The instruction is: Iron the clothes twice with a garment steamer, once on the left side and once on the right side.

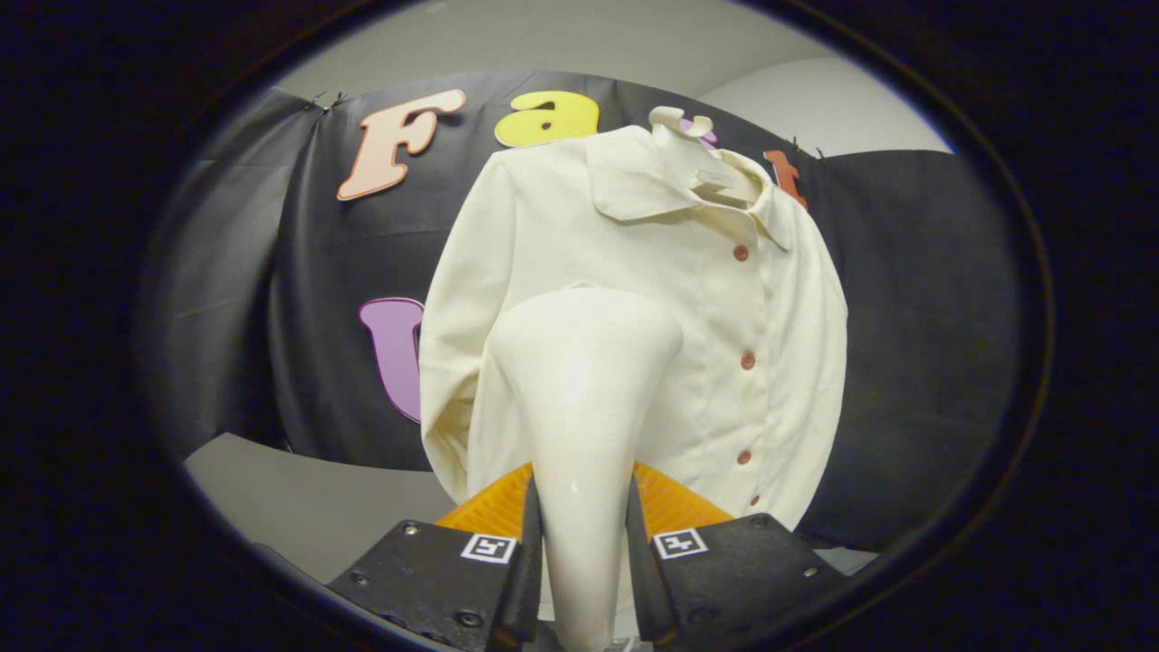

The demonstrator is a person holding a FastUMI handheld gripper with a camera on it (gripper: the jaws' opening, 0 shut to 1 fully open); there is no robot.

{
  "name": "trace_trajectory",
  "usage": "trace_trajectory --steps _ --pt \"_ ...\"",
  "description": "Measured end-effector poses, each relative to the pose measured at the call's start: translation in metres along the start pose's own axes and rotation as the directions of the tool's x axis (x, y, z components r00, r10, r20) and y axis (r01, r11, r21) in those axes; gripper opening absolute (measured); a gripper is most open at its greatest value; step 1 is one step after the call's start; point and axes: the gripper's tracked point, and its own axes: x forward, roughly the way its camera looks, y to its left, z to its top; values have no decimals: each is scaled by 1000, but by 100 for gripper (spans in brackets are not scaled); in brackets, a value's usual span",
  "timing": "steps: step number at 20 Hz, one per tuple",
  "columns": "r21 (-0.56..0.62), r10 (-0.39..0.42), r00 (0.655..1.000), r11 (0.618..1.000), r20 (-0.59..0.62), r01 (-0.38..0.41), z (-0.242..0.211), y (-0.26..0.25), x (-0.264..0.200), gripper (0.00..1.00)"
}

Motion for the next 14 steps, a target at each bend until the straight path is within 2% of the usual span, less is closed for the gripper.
trace_trajectory --steps 6,14 --pt "-9 -32 998 999 -60 32 -51 -11 -6 41" --pt "86 -17 996 996 -87 24 -133 -14 -11 41"
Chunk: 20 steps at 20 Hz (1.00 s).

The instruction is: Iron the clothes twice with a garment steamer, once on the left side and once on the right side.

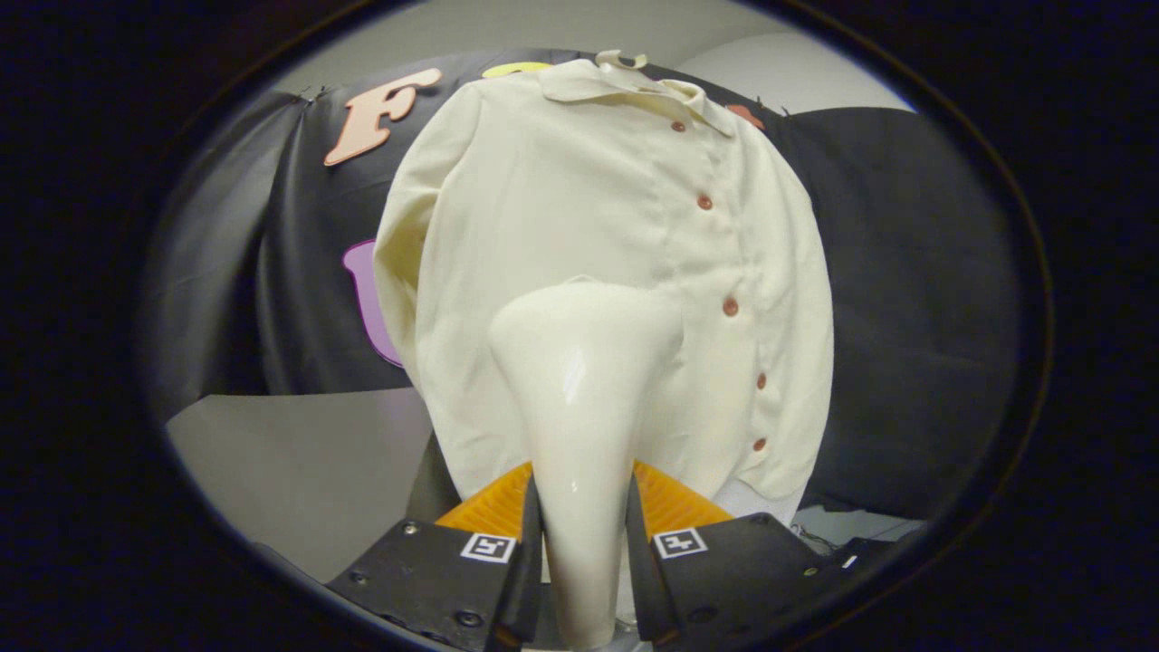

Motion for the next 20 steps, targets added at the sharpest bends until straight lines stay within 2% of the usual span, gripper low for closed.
trace_trajectory --steps 8,11,20 --pt "21 4 998 1000 -56 -3 -86 -9 1 41" --pt "68 22 1000 997 -17 -21 -109 -10 1 41" --pt "114 30 996 993 -80 -20 -184 -29 -4 41"
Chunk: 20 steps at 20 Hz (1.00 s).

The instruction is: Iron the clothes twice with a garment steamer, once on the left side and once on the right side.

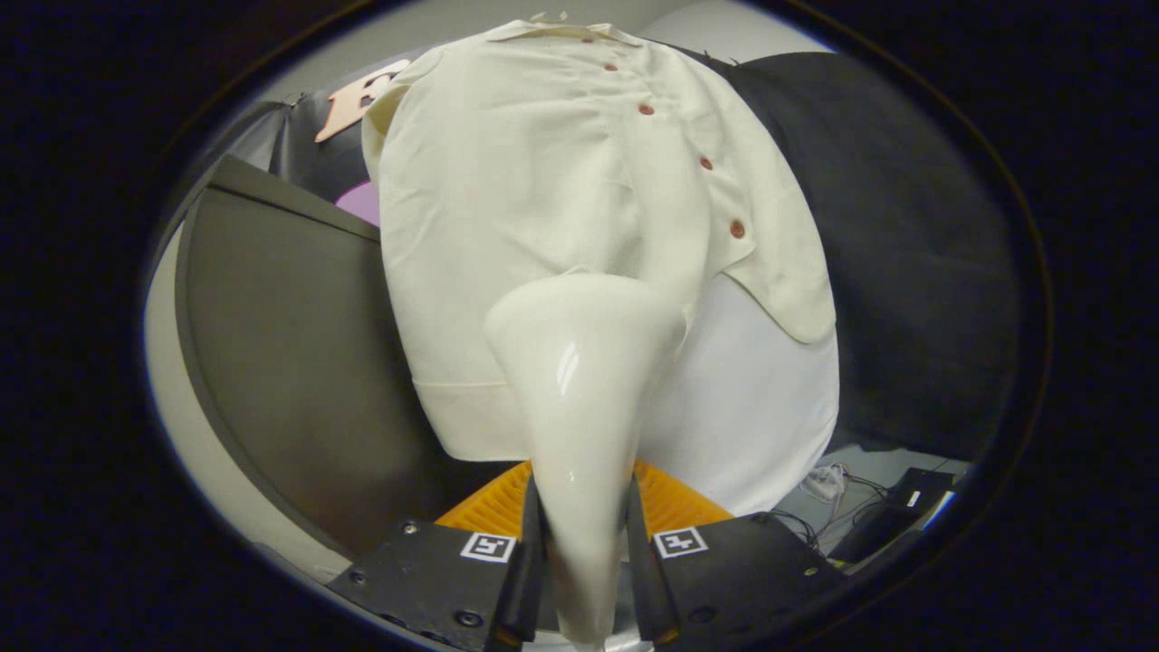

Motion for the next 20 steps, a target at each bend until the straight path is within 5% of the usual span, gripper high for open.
trace_trajectory --steps 8,20 --pt "-72 78 997 994 20 -76 -1 1 -36 41" --pt "-169 70 980 985 188 -38 147 -24 -103 41"
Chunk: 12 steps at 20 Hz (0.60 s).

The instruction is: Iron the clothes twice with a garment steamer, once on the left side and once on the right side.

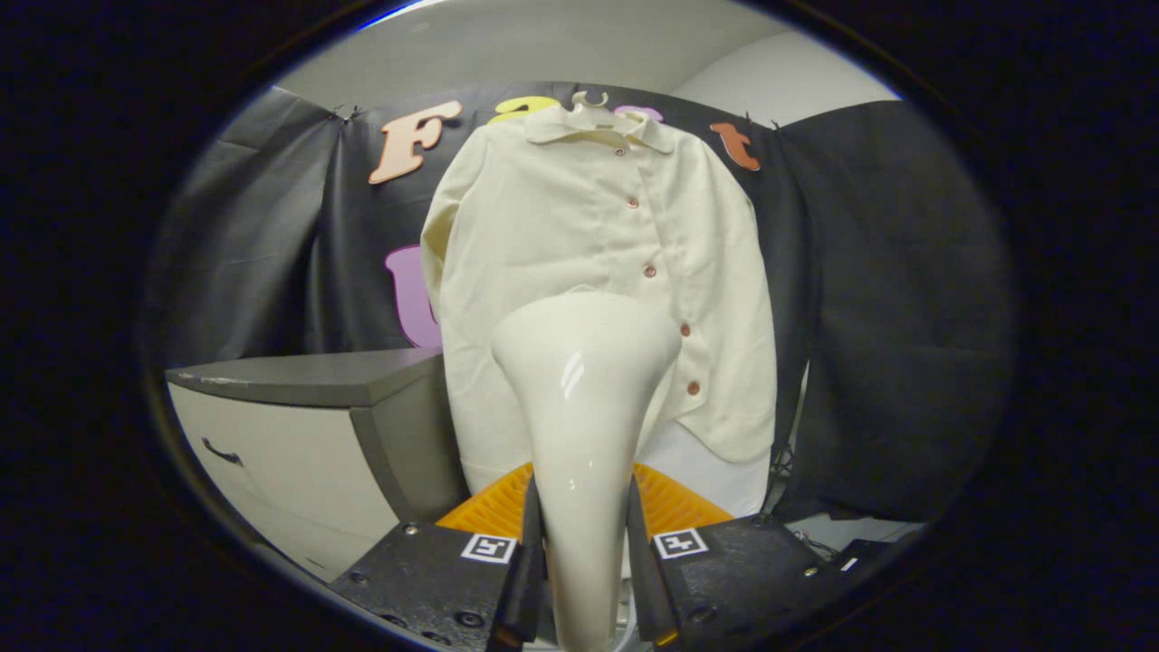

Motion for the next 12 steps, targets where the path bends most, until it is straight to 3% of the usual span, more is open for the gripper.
trace_trajectory --steps 6,12 --pt "-26 -18 997 999 75 20 99 -21 -2 41" --pt "-69 -53 993 996 109 61 188 -72 43 41"
